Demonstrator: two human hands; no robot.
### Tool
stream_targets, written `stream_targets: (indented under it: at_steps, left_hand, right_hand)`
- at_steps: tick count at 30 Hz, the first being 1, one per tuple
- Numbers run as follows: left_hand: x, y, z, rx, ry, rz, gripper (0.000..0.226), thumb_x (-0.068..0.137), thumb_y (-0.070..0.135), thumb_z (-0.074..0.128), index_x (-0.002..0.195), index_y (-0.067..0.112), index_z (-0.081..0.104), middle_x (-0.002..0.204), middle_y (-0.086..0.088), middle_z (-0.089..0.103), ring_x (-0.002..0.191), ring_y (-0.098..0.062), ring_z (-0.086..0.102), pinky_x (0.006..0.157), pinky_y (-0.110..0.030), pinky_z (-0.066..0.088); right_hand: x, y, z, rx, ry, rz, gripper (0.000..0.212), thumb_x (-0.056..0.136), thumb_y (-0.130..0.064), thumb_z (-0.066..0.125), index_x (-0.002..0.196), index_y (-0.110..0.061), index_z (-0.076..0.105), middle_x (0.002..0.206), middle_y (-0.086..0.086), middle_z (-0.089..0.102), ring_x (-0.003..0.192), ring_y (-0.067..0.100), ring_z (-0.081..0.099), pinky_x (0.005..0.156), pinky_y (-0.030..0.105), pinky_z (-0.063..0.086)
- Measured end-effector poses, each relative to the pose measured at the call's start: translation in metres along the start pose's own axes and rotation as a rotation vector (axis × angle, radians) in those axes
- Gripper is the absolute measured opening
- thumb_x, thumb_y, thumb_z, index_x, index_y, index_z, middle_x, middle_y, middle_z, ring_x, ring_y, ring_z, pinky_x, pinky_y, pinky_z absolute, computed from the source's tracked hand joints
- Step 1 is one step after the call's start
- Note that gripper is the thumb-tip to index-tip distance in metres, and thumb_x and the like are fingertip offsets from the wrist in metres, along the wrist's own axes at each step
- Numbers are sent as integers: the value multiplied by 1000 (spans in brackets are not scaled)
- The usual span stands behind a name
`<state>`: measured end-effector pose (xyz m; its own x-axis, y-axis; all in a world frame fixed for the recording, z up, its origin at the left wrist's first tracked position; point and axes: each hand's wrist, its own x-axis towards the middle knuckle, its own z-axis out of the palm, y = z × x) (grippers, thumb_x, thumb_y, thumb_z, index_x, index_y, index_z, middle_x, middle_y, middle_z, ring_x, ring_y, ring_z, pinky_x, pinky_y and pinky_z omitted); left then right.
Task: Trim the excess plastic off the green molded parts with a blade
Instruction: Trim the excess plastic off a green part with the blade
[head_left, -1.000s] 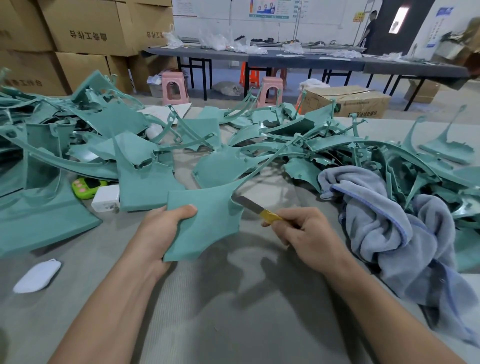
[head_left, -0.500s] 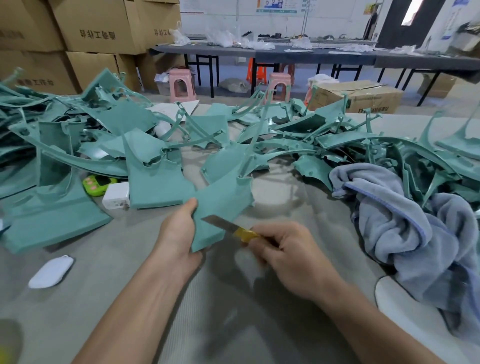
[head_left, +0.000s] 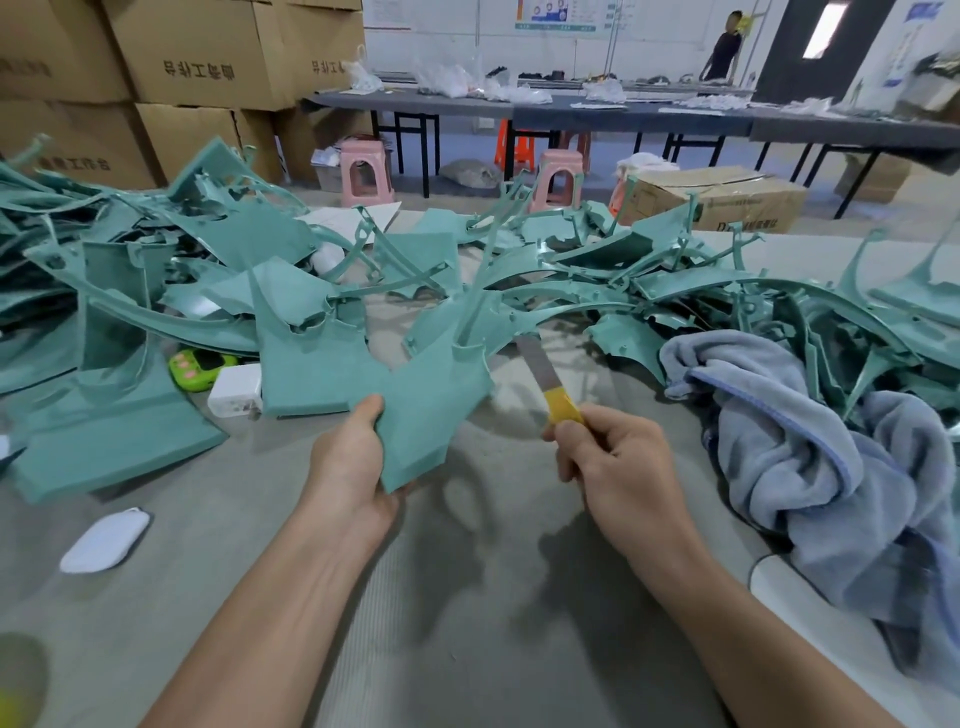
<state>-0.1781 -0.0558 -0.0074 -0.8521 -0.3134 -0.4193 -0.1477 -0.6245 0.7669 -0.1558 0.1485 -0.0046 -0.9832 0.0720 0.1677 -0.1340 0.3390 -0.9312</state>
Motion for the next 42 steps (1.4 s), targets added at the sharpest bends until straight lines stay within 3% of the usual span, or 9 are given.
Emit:
stream_targets:
  at_steps: [4, 8, 12, 19, 22, 25, 32, 36, 42]
  left_hand:
    - [-2, -6, 4, 58, -150, 50, 17, 102, 19, 57, 109, 10, 69, 98, -5, 79, 86, -20, 77, 70, -41, 64]
    - [-10, -15, 4, 294, -446, 25, 35, 82, 3, 64, 116, 5, 69, 113, -14, 75, 101, -28, 72, 85, -35, 61]
    - [-6, -8, 0, 321, -441, 67, 47, 77, 4, 69, 124, 12, 68, 116, -10, 71, 100, -23, 65, 91, -32, 47]
    - [-12, -14, 1, 374, -507, -58, 28, 91, 9, 63, 116, 1, 71, 108, -20, 76, 95, -32, 75, 73, -36, 63]
    - [-5, -12, 4, 270, -192, 47, 14, 92, 4, 62, 97, 2, 74, 91, -15, 78, 75, -25, 77, 56, -32, 61]
    - [2, -2, 0, 62, -5, 152, 12, 91, 1, 63, 96, 6, 73, 89, -8, 79, 72, -20, 77, 50, -28, 57]
    - [-6, 0, 6, -73, -78, 129, 18, 88, 1, 55, 93, 6, 71, 88, -6, 78, 67, -15, 74, 52, -23, 57]
    - [-8, 3, 8, -136, -172, -193, 20, 90, 13, 49, 71, 15, 48, 43, 4, 48, 27, -5, 38, 26, -13, 27]
    - [-10, 1, 5, -30, -285, -252, 28, 93, 16, 46, 65, 17, 46, 38, 6, 27, 21, -5, 22, 22, -14, 14]
  right_hand:
    - [-9, -6, 10, 582, -327, 242, 30, 99, -10, 60, 76, -12, 80, 100, 2, 78, 97, 12, 71, 86, 35, 60]
    - [2, 0, 15, 638, -158, 309, 33, 98, -12, 61, 72, -13, 81, 90, 6, 78, 87, 19, 72, 83, 36, 58]
    - [16, 7, -8, 355, -126, 128, 33, 96, -11, 66, 66, -19, 79, 74, -2, 72, 74, 14, 62, 71, 29, 48]
    - [16, 7, -17, 343, -420, 118, 24, 92, -16, 69, 70, -17, 79, 76, 2, 72, 70, 11, 63, 63, 18, 49]
    - [17, 8, -12, 485, -76, 225, 34, 98, -8, 61, 68, -13, 77, 82, 6, 78, 72, 15, 65, 64, 23, 52]
    - [15, 5, -17, 329, 117, 38, 32, 99, -7, 59, 71, -12, 74, 64, 9, 70, 58, 17, 51, 56, 26, 40]
    - [-31, -6, 24, 18, -210, -187, 25, 92, -35, 57, 78, -16, 66, 63, 0, 65, 51, 2, 45, 49, 18, 34]
    - [-34, -3, 28, -180, -336, -288, 26, 96, -35, 55, 77, -17, 56, 68, -4, 60, 60, 11, 53, 57, 26, 41]
    - [-6, 1, 6, -313, 131, -131, 33, 104, -37, 51, 78, -19, 61, 64, -1, 62, 58, 16, 55, 58, 43, 47]
